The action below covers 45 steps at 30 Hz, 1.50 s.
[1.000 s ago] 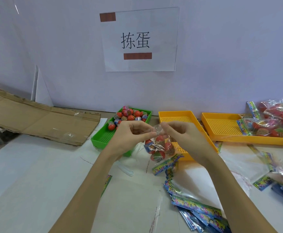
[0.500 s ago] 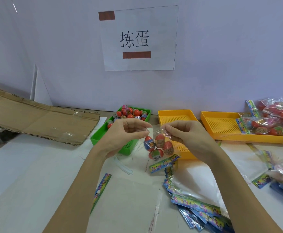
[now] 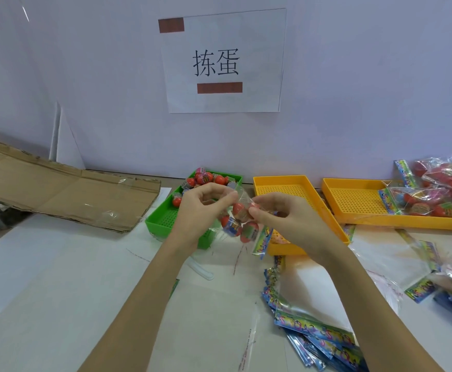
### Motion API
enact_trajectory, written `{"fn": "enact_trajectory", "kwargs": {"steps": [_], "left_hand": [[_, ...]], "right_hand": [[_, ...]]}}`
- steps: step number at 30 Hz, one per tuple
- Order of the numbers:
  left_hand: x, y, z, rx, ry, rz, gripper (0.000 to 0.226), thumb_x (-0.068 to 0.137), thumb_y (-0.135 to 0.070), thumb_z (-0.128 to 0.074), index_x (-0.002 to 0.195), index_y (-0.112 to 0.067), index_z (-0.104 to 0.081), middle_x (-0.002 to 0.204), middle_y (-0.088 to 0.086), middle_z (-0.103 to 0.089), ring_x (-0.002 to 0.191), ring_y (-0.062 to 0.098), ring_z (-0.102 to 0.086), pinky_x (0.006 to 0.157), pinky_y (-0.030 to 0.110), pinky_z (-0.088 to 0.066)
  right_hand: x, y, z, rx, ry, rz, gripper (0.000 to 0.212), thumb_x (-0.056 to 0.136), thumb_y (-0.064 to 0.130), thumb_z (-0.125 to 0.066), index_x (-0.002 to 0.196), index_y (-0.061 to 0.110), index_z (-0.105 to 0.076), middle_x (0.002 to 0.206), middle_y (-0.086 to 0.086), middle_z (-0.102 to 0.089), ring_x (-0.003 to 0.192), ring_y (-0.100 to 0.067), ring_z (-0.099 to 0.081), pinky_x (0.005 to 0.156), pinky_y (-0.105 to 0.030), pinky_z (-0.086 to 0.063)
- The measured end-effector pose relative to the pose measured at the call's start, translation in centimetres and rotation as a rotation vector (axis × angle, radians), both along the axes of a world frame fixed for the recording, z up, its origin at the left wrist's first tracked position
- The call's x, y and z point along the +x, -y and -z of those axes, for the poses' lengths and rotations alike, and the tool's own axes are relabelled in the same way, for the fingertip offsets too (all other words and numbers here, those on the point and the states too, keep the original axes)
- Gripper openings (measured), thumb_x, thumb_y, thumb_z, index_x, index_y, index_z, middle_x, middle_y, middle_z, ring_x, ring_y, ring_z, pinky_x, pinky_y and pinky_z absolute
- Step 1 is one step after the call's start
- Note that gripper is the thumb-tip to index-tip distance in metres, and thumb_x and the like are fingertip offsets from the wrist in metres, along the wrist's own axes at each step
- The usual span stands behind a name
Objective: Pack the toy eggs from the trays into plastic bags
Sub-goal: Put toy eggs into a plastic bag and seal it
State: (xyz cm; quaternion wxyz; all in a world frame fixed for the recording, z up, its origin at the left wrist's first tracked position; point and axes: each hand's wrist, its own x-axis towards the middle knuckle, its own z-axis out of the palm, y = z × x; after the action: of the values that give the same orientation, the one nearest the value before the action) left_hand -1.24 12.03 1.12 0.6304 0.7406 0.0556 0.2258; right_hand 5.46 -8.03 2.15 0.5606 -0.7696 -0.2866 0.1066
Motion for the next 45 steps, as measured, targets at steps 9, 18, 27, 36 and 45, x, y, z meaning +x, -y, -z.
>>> {"fn": "enact_trajectory", "kwargs": {"steps": [9,18,27,36,45], "left_hand": [[0.3,0.1,0.2,-0.071,0.047,-0.048,0.026,0.094,-0.029,-0.076,0.095,-0.004,-0.074,0.084,0.012,-0.073,0.067,0.009,-0.061,0.064,0.023,-0.054],[0.3,0.9,0.0,0.099,0.253,-0.186,0.008,0.096,-0.020,-0.073,0.090,-0.018,-0.068,0.068,-0.018,-0.068,0.058,-0.003,-0.059,0.049,0.014,-0.046],[0.1,1.0,0.0,0.070,0.295,-0.175,0.006,0.092,-0.029,-0.072,0.092,-0.024,-0.069,0.082,-0.014,-0.075,0.077,0.002,-0.070,0.066,0.022,-0.058],[0.4,1.1,0.2,0.074,0.308,-0.202,0.007,0.089,-0.019,-0.080,0.090,-0.022,-0.074,0.084,-0.006,-0.077,0.079,0.007,-0.072,0.070,0.021,-0.058],[0.3,1.0,0.8,0.018,0.188,-0.137,0.034,0.102,-0.036,-0.062,0.082,-0.009,-0.069,0.059,-0.005,-0.060,0.041,0.006,-0.044,0.042,0.017,-0.036]], "right_hand": [[-0.5,-0.1,0.1,0.125,-0.082,-0.030,0.025,0.096,0.044,-0.066,0.103,0.025,-0.081,0.096,0.003,-0.080,0.095,-0.011,-0.074,0.084,-0.022,-0.058],[-0.9,-0.8,-0.2,0.309,-0.328,0.058,0.032,0.105,0.033,-0.055,0.097,0.018,-0.082,0.095,-0.006,-0.080,0.089,-0.013,-0.075,0.075,-0.028,-0.061],[-0.9,-1.3,0.2,0.289,-0.068,0.174,0.019,0.100,0.030,-0.066,0.094,0.021,-0.082,0.088,0.004,-0.080,0.091,-0.013,-0.076,0.071,-0.026,-0.062],[-0.7,-1.9,0.6,0.249,-0.095,0.298,0.018,0.101,0.025,-0.066,0.090,0.016,-0.077,0.089,-0.001,-0.077,0.088,-0.014,-0.073,0.067,-0.026,-0.061],[-1.2,-2.4,0.6,0.295,0.046,0.344,0.013,0.101,0.035,-0.064,0.094,0.027,-0.073,0.083,0.013,-0.074,0.086,0.002,-0.069,0.061,-0.014,-0.056]]}}
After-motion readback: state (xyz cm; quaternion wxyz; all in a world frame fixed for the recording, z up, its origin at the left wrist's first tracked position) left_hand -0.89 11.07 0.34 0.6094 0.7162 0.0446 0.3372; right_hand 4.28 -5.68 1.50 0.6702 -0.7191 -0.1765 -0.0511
